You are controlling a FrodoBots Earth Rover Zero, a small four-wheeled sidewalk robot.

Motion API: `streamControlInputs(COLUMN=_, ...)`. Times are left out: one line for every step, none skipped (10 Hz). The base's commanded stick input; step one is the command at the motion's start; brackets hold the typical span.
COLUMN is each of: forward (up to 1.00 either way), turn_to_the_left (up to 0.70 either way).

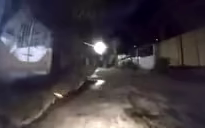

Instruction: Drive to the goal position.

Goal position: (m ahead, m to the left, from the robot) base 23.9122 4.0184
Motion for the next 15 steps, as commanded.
streamControlInputs(forward=0.5, turn_to_the_left=0.0)
streamControlInputs(forward=0.5, turn_to_the_left=0.0)
streamControlInputs(forward=0.5, turn_to_the_left=0.0)
streamControlInputs(forward=0.5, turn_to_the_left=0.0)
streamControlInputs(forward=0.5, turn_to_the_left=0.0)
streamControlInputs(forward=0.5, turn_to_the_left=0.0)
streamControlInputs(forward=0.5, turn_to_the_left=0.0)
streamControlInputs(forward=0.5, turn_to_the_left=0.0)
streamControlInputs(forward=0.5, turn_to_the_left=0.0)
streamControlInputs(forward=0.5, turn_to_the_left=0.0)
streamControlInputs(forward=0.5, turn_to_the_left=0.0)
streamControlInputs(forward=0.5, turn_to_the_left=0.0)
streamControlInputs(forward=0.5, turn_to_the_left=0.0)
streamControlInputs(forward=0.5, turn_to_the_left=0.0)
streamControlInputs(forward=0.5, turn_to_the_left=0.0)
